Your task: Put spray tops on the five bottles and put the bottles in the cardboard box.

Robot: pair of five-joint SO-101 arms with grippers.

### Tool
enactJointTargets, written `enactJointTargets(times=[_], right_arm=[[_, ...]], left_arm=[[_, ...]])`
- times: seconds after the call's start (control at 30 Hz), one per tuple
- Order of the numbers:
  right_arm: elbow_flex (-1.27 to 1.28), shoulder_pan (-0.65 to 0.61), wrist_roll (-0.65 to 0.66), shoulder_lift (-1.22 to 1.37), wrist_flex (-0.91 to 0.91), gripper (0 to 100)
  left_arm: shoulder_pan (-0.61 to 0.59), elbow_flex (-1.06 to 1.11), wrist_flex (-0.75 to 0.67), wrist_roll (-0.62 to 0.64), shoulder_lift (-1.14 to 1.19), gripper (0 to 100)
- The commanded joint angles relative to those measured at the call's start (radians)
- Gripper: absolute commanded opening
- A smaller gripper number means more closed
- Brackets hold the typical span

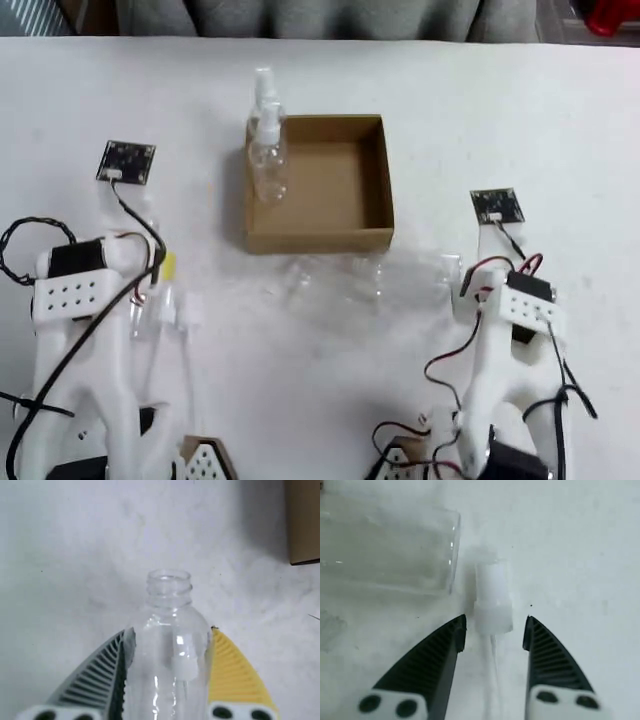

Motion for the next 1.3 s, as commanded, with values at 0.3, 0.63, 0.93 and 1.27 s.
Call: enactJointTargets(times=[0.3,0.63,0.93,1.27], right_arm=[[-0.138,-0.012,-0.011,0.196,-0.019,16.2],[-0.236,-0.008,0.021,0.341,-0.013,1.2],[-0.242,0.061,0.021,0.194,0.021,1.6],[-0.361,0.128,0.031,-0.237,0.395,1.6]], left_arm=[[-0.01,-0.005,-0.026,-0.009,-0.042,2],[-0.005,-0.005,-0.026,-0.009,-0.042,2],[-0.007,-0.147,0.094,-0.008,-0.044,2],[-0.002,-0.299,0.284,-0.008,-0.225,2]])
